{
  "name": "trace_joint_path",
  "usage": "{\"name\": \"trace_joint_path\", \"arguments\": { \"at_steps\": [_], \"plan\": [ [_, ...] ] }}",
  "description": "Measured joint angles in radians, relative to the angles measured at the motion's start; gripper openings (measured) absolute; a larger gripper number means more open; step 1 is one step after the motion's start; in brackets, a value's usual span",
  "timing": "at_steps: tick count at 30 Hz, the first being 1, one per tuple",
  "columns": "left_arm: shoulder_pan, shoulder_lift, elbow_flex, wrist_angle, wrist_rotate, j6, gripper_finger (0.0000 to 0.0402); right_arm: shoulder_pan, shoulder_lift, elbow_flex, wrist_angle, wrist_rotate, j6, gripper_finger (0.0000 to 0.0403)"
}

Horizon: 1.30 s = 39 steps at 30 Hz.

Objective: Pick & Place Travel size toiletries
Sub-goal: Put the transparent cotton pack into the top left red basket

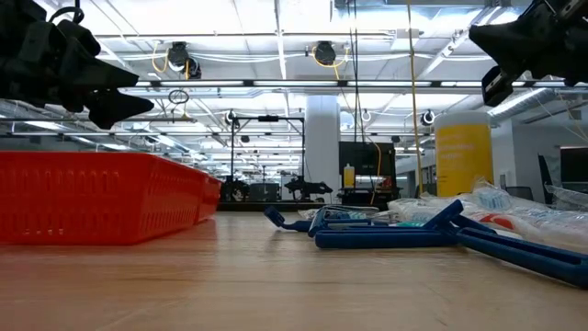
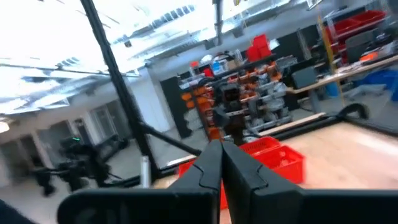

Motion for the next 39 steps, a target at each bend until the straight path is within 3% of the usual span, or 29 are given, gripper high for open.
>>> {"name": "trace_joint_path", "arguments": {
  "at_steps": [9, 16, 20, 25, 27, 30, 34, 39],
  "plan": [
    [0.000, 0.000, 0.000, 0.000, 0.000, 0.000, 0.0335, 0.000, 0.056, -0.001, -0.140, 0.030, -0.097, 0.0000],
    [0.000, 0.000, 0.000, 0.001, 0.000, 0.000, 0.0335, 0.000, 0.159, -0.011, -0.072, 0.026, -0.173, 0.0015],
    [0.000, 0.000, 0.000, 0.001, 0.000, 0.000, 0.0335, 0.023, 0.243, -0.011, 0.025, 0.000, -0.179, 0.0074],
    [0.000, 0.000, 0.000, 0.001, 0.000, 0.000, 0.0335, 0.098, 0.393, 0.004, 0.052, 0.044, -0.185, 0.0191],
    [0.000, 0.000, 0.000, 0.000, 0.000, 0.000, 0.0335, 0.132, 0.464, 0.029, -0.038, 0.096, -0.178, 0.0231],
    [0.000, 0.000, 0.000, 0.000, 0.000, 0.000, 0.0335, 0.183, 0.563, 0.120, -0.218, 0.146, -0.158, 0.0257],
    [0.000, 0.000, 0.000, 0.000, 0.001, 0.000, 0.0335, 0.220, 0.693, 0.277, -0.596, 0.185, -0.077, 0.0253],
    [0.000, 0.000, 0.000, 0.005, 0.001, 0.000, 0.0335, 0.224, 0.819, 0.401, -0.868, 0.185, 0.047, 0.0229]
  ]
}}
